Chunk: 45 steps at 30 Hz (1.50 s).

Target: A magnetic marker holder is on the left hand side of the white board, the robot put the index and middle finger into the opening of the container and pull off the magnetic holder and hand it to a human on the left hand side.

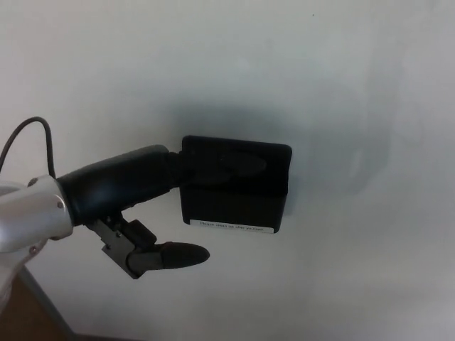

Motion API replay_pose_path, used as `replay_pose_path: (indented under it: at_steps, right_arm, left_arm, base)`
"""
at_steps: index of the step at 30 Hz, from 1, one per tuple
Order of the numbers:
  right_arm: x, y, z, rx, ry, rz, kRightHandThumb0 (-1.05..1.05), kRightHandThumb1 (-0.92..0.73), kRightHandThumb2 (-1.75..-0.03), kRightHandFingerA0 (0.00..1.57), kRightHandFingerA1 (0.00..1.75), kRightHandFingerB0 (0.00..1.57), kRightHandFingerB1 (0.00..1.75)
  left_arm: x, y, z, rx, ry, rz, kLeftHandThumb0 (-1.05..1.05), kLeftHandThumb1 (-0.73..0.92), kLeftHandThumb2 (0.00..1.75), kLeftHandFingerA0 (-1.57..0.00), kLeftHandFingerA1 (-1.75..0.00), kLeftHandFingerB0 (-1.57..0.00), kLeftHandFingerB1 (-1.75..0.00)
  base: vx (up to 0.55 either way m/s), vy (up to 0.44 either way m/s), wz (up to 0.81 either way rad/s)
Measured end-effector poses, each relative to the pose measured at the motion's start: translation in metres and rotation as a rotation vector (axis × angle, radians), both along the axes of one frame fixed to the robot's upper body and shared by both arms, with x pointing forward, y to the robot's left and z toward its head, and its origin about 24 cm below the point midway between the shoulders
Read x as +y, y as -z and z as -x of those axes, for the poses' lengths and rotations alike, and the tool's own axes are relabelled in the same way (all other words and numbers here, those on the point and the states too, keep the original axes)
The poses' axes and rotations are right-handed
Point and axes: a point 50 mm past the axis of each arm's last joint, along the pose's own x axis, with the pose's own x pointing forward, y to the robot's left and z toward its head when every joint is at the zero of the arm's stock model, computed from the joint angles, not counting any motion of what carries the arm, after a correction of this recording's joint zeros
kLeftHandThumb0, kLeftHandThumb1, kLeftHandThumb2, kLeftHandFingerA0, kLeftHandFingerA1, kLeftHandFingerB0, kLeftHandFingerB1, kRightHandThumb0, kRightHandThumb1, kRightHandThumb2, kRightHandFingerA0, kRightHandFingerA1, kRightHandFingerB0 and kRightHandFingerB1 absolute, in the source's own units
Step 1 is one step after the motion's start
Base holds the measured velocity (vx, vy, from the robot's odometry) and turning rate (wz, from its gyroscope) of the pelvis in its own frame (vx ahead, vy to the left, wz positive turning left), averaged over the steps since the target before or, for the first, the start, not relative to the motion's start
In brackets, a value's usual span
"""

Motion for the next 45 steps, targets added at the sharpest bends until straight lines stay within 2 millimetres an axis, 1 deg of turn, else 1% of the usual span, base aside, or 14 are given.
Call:
replay_pose_path:
  at_steps: [3, 4, 11, 18, 21, 24, 28, 29, 30, 35, 36, 45]
  right_arm:
    - [0.000, 0.001, 0.004, 0.005, -0.003, 0.002, -0.61, -0.82, -0.65, 0.61, 0.48, 0.47, 0.40]
    - [0.000, 0.001, 0.005, 0.007, -0.005, 0.004, -0.61, -0.82, -0.65, 0.61, 0.48, 0.48, 0.40]
    - [0.001, 0.000, 0.005, 0.001, -0.014, 0.012, -0.61, -0.81, -0.64, 0.61, 0.50, 0.51, 0.41]
    - [0.001, 0.000, 0.005, -0.003, -0.019, 0.013, -0.60, -0.81, -0.65, 0.60, 0.50, 0.50, 0.41]
    - [0.001, 0.000, 0.005, -0.008, -0.021, 0.015, -0.60, -0.81, -0.64, 0.62, 0.50, 0.52, 0.41]
    - [0.001, -0.001, 0.005, -0.011, -0.021, 0.016, -0.60, -0.82, -0.65, 0.61, 0.49, 0.50, 0.40]
    - [0.001, -0.001, 0.004, -0.015, -0.021, 0.019, -0.60, -0.81, -0.64, 0.61, 0.50, 0.52, 0.40]
    - [0.001, -0.001, 0.004, -0.016, -0.021, 0.020, -0.60, -0.81, -0.64, 0.61, 0.50, 0.52, 0.40]
    - [0.001, -0.001, 0.004, -0.016, -0.020, 0.021, -0.60, -0.81, -0.65, 0.60, 0.50, 0.51, 0.40]
    - [0.001, -0.002, 0.002, -0.020, -0.020, 0.022, -0.60, -0.81, -0.64, 0.61, 0.50, 0.51, 0.40]
    - [0.001, -0.002, 0.002, -0.021, -0.021, 0.022, -0.61, -0.81, -0.65, 0.61, 0.50, 0.51, 0.40]
    - [0.001, -0.004, -0.006, -0.040, -0.031, 0.027, -0.62, -0.81, -0.64, 0.61, 0.49, 0.50, 0.40]
  left_arm:
    - [0.000, -0.002, 0.001, -0.020, -0.004, -0.032, -0.94, 0.59, 1.00, -0.03, -0.29, -0.13, -0.30]
    - [0.000, -0.003, 0.000, -0.028, -0.008, -0.043, -0.93, 0.58, 0.99, -0.04, -0.28, -0.11, -0.28]
    - [-0.002, -0.009, -0.003, -0.059, -0.020, -0.079, -0.92, 0.59, 1.00, -0.05, -0.27, -0.11, -0.27]
    - [-0.005, -0.011, -0.012, -0.065, -0.028, -0.133, -0.92, 0.58, 1.00, -0.04, -0.23, -0.10, -0.25]
    - [-0.010, -0.014, -0.020, -0.078, -0.029, -0.171, -0.93, 0.59, 1.00, -0.04, -0.24, -0.11, -0.25]
    - [-0.013, -0.016, -0.025, -0.088, -0.031, -0.202, -0.93, 0.59, 1.00, -0.05, -0.23, -0.10, -0.22]
    - [-0.018, -0.017, -0.029, -0.091, -0.027, -0.222, -0.92, 0.58, 0.99, -0.06, -0.23, -0.10, -0.22]
    - [-0.020, -0.016, -0.030, -0.088, -0.027, -0.230, -0.92, 0.58, 0.99, -0.06, -0.23, -0.10, -0.22]
    - [-0.021, -0.016, -0.031, -0.086, -0.027, -0.233, -0.92, 0.58, 1.01, -0.02, -0.21, -0.07, -0.21]
    - [-0.026, -0.009, -0.036, -0.050, -0.031, -0.258, -0.93, 0.58, 1.01, -0.04, -0.21, -0.06, -0.19]
    - [-0.027, -0.007, -0.036, -0.044, -0.031, -0.262, -0.95, 0.60, 1.01, -0.05, -0.20, -0.11, -0.19]
    - [-0.025, 0.008, -0.043, 0.019, -0.052, -0.298, -0.97, 0.61, 1.01, -0.06, -0.24, -0.11, -0.17]
  base:
    - [0.00, 0.000, 0.00]
    - [0.00, 0.000, 0.00]
    - [0.00, 0.000, 0.00]
    - [0.00, 0.000, 0.00]
    - [0.00, 0.000, 0.00]
    - [0.00, 0.000, 0.00]
    - [0.00, 0.000, 0.00]
    - [0.00, 0.000, 0.00]
    - [0.00, 0.000, 0.00]
    - [0.00, 0.000, 0.00]
    - [0.00, 0.000, 0.00]
    - [0.00, 0.000, 0.00]
